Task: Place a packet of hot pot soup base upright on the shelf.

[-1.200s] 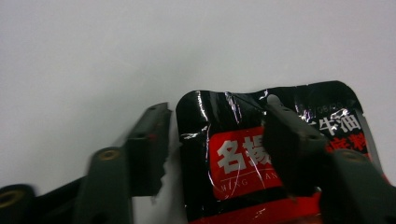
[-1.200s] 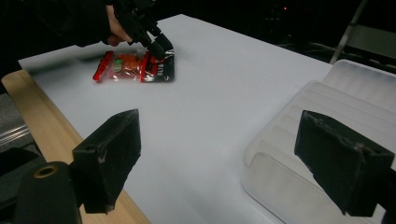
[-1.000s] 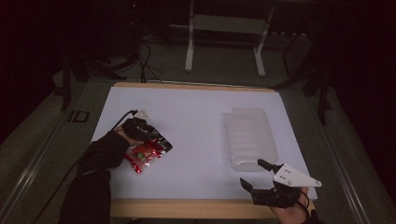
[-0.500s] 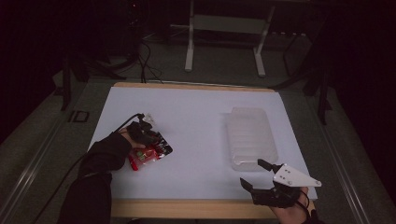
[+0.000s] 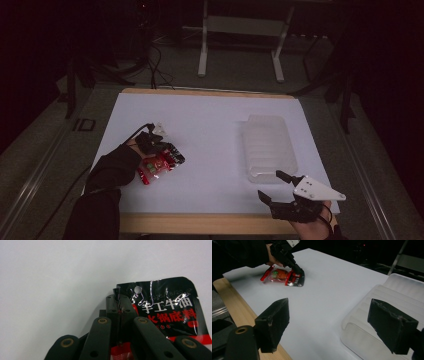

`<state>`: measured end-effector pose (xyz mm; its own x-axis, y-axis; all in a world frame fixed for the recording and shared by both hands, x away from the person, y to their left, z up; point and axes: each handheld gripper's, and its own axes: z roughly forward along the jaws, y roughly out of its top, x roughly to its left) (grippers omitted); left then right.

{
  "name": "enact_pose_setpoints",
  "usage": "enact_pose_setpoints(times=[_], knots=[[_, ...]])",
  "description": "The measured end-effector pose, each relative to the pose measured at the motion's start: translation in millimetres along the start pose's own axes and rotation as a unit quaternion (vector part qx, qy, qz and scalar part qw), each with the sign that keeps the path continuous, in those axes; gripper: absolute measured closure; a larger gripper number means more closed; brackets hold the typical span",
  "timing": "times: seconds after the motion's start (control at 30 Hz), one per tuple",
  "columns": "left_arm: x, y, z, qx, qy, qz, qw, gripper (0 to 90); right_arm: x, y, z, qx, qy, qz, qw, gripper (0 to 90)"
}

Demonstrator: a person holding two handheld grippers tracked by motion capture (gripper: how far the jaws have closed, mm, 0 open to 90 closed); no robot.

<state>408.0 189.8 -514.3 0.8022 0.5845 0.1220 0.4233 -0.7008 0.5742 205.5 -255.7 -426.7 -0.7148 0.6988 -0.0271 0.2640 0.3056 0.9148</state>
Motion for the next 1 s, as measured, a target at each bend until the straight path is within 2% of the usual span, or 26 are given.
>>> enact_pose_setpoints(times=[0.13,0.53,0.6,0.87,1.0], knots=[[5.4,-2.9,-9.3,-0.018,-0.006,-0.022,0.9996,88.5,-0.8,-0.1,-0.4,-0.002,0.001,0.002,1.0,17.5],[12.1,-7.8,-46.6,-0.055,-0.006,-0.044,0.9975,88.6,-0.3,0.5,-0.3,-0.002,0.003,0.004,1.0,17.6],[10.8,-8.5,-55.0,-0.068,-0.006,-0.05,0.9964,88.6,-0.2,0.5,-0.1,-0.001,0.002,0.003,1.0,17.5],[2.9,-7.5,-79.4,-0.096,-0.012,-0.051,0.9941,88.7,0.1,0.2,0.3,0.0,0.005,0.003,1.0,17.6],[-0.3,-8.3,-89.5,-0.114,-0.013,-0.057,0.9917,88.6,0.2,1.5,-1.5,-0.005,0.005,0.003,1.0,18.4]])
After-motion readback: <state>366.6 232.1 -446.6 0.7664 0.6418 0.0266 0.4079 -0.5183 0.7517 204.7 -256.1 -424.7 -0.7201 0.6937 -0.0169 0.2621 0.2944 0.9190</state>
